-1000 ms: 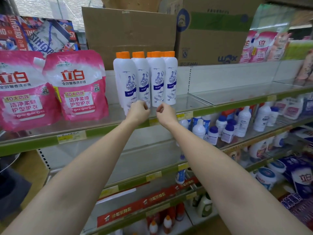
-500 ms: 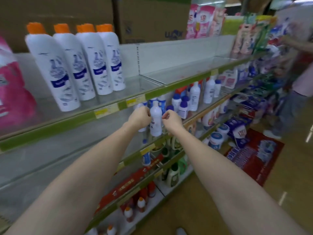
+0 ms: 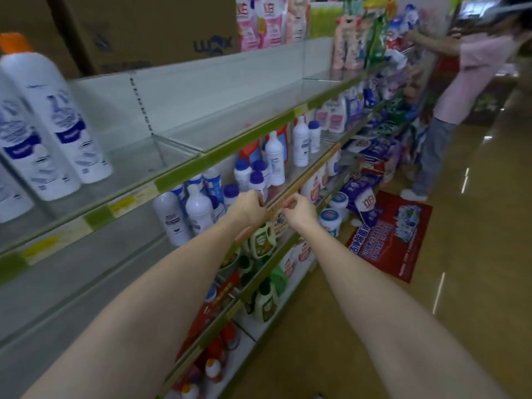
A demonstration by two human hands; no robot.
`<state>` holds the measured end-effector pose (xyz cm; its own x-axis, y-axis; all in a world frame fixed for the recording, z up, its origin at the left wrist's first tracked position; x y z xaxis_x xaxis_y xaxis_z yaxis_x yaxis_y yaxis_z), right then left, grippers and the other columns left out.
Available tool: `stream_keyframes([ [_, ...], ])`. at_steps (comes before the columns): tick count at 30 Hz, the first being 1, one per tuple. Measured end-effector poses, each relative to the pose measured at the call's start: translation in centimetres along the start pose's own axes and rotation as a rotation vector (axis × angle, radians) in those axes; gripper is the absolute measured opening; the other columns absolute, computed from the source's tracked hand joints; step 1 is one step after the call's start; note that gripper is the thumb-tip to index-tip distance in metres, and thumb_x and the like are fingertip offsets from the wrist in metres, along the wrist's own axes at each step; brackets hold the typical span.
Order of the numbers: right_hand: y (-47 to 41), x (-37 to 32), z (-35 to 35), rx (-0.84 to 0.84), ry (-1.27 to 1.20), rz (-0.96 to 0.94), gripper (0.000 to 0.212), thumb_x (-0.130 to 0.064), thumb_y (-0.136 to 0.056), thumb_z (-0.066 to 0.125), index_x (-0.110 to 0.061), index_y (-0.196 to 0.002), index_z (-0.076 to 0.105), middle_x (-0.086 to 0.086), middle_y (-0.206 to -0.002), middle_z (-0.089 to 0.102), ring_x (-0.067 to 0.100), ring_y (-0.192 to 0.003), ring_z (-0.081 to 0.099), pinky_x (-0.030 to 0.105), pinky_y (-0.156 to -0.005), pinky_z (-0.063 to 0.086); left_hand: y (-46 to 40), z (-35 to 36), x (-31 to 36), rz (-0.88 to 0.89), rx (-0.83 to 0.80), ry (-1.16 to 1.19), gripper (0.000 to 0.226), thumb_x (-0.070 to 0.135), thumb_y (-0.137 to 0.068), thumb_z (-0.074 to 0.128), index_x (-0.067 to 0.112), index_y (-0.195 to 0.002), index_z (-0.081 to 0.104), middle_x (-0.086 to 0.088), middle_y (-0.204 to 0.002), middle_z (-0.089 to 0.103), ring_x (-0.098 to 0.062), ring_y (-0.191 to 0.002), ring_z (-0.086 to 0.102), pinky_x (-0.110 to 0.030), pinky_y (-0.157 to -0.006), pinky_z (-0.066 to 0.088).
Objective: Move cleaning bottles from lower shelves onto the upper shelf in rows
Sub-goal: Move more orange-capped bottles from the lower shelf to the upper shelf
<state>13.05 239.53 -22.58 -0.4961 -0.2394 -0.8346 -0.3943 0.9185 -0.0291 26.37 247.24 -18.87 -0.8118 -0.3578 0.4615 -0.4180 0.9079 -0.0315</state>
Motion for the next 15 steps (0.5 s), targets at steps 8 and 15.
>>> stream_keyframes([
  [8,-9.8,5.1,-5.2,-0.005,-0.047,0.053,0.007,-0.013,-0.096,0.059,-0.015,-0.089,0.060,0.006,-0.098,0.066,0.028,-0.098,0.061,0.035,-0.084,0.050,-10.3,3.8,4.7,-0.029,0.007,0.006,0.011,0.022,-0.085,0.061,0.019,-0.075,0.059,0.000,-0.078,0.063,-0.019,-0.077,0.062,-0.036,-0.070,0.054],
  [15,-15.5,8.2,-7.0,-0.066,-0.024,0.053,0.005,-0.011,-0.095,0.061,-0.009,-0.098,0.064,0.011,-0.115,0.067,0.030,-0.112,0.061,0.044,-0.098,0.051,-15.7,6.2,6.2,-0.086,0.032,0.040,0.011,0.023,-0.090,0.062,0.015,-0.082,0.063,-0.004,-0.085,0.066,-0.022,-0.083,0.061,-0.039,-0.077,0.055],
])
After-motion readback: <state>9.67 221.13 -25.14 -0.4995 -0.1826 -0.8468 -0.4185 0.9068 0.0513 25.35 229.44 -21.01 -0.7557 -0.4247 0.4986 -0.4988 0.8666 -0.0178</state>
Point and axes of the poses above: each hand's wrist, its own y-axis away from the middle knuckle, its own z-axis out of the palm, x = y × z, the point moved 9 cm from there along -y, towards the middle knuckle
